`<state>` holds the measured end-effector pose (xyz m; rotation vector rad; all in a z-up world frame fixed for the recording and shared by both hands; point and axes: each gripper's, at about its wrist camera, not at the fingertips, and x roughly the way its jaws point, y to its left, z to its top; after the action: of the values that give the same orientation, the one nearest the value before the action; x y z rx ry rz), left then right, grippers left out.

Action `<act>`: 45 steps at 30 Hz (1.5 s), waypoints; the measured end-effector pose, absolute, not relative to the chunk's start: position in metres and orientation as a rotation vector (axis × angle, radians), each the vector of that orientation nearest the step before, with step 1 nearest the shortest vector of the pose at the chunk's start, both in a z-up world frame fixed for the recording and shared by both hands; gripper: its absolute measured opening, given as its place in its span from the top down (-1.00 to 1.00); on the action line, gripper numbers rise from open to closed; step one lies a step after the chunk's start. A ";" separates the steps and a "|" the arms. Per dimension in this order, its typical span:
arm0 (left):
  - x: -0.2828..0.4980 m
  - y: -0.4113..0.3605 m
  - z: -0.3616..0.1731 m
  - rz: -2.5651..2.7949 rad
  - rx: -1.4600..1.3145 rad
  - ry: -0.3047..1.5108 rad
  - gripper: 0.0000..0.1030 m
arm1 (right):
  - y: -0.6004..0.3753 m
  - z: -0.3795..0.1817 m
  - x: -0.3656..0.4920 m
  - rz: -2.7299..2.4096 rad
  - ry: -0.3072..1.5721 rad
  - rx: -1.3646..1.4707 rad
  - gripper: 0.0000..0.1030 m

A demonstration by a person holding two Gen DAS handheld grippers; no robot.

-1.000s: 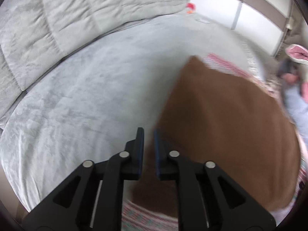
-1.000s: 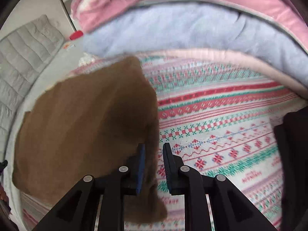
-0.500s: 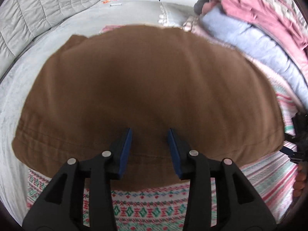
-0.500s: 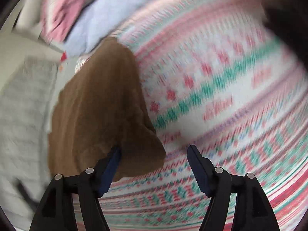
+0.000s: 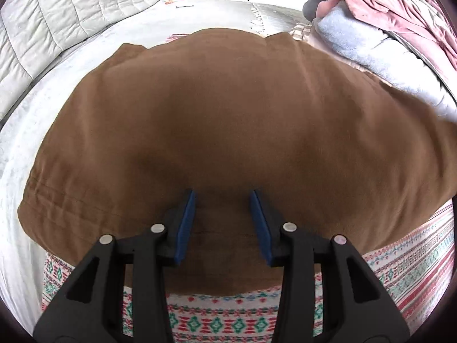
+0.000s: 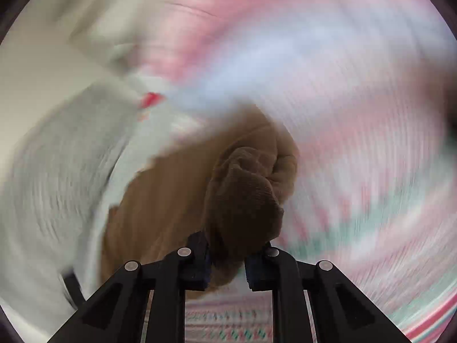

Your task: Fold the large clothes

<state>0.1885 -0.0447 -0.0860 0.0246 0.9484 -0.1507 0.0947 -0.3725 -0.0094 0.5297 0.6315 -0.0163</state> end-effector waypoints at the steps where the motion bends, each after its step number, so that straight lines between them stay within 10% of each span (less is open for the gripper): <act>1: 0.190 -0.039 -0.088 -0.145 0.006 0.958 0.16 | -0.357 0.010 0.092 0.002 0.590 0.441 0.68; 10: 0.190 -0.047 -0.092 -0.134 0.040 0.959 0.13 | -0.431 -0.146 0.110 -0.080 0.991 1.032 0.46; 18: 0.169 -0.055 -0.067 -0.226 0.033 0.922 0.08 | -0.415 -0.099 0.088 -0.253 0.986 0.810 -0.13; 27: 0.169 -0.099 -0.085 -0.253 0.140 0.892 -0.23 | -0.377 -0.044 0.096 -0.302 0.731 0.434 -0.13; 45: 0.172 -0.108 -0.089 -0.288 0.151 0.871 -0.29 | -0.393 -0.121 0.168 -0.239 0.943 0.427 -0.03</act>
<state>0.1717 -0.1082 -0.0893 0.1511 0.8714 -0.2884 0.1680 -0.3926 -0.1207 0.4275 0.9429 -0.2388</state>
